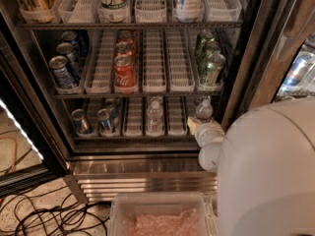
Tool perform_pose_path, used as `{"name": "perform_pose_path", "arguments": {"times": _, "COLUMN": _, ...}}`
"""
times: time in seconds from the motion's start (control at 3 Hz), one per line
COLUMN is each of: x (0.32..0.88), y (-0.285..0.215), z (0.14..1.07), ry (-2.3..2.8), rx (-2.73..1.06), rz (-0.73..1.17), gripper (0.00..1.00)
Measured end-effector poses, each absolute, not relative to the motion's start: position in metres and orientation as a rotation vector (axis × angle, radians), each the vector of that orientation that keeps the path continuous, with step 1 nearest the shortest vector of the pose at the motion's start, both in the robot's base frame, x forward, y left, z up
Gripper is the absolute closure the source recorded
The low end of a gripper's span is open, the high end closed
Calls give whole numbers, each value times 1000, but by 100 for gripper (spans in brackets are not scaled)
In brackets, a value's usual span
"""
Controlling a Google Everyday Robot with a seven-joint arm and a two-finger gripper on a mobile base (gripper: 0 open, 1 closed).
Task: Pick water bottle from bottom shelf of fridge
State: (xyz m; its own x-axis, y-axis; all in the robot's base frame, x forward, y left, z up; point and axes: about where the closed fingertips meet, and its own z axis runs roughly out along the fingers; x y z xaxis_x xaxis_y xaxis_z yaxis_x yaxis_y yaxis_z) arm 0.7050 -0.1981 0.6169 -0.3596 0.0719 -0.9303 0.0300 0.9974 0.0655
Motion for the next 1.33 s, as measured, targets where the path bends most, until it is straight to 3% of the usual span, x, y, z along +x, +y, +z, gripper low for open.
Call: {"name": "perform_pose_path", "arguments": {"times": 1.33, "x": 715, "y": -197, "z": 613, "ry": 1923, "rx": 79, "rz": 29, "gripper": 30}}
